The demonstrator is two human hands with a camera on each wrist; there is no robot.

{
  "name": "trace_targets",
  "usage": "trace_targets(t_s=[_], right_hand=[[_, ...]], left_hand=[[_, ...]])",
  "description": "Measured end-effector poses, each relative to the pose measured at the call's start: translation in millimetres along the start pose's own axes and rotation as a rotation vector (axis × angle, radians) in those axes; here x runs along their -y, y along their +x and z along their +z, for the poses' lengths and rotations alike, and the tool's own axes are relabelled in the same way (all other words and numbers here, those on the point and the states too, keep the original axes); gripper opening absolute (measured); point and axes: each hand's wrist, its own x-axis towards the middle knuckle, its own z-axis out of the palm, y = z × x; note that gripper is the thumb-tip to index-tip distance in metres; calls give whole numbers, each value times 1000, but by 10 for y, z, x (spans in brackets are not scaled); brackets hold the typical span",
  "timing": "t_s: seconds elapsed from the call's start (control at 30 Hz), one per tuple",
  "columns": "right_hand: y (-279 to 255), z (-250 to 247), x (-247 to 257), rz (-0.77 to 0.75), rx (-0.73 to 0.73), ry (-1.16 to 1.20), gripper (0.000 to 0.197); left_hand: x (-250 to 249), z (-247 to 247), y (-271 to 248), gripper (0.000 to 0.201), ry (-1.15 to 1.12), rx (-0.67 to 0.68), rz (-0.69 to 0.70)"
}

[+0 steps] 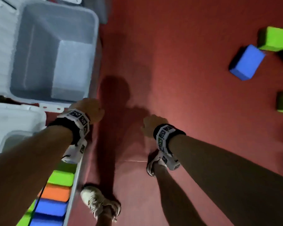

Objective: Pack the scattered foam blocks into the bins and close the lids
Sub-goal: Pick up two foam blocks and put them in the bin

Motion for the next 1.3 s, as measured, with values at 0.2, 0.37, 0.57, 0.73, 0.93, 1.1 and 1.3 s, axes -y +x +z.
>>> trace_targets(t_s=[0.2, 0.37, 0.57, 0.73, 0.93, 1.1, 1.3], right_hand=[[-475, -723, -2147, 194, -136, 225, 40], [-772, -954, -3654, 376, -199, 323, 43], [-1013, -1005, -4983, 507, -213, 426, 46], [-1019, -1154, -6033, 534, -200, 477, 46], [-819, -1329, -7554, 604, -146, 510, 43], [-515, -1251, -8443, 562, -121, 548, 42], [102, -738, -9364, 572, -91, 595, 43]], left_hand=[[-2192, -1199, 405, 32, 162, 13, 272], [-3958, -1895, 658, 28, 195, -19, 466], [-5595, -2213, 750, 29, 377, -2, 610], [-6688, -2363, 1135, 29, 434, 44, 634], [-8431, -2670, 2001, 19, 432, 37, 649], [-9352, -2455, 2531, 29, 345, 37, 577], [-9878, -1753, 3199, 68, 339, 73, 344]])
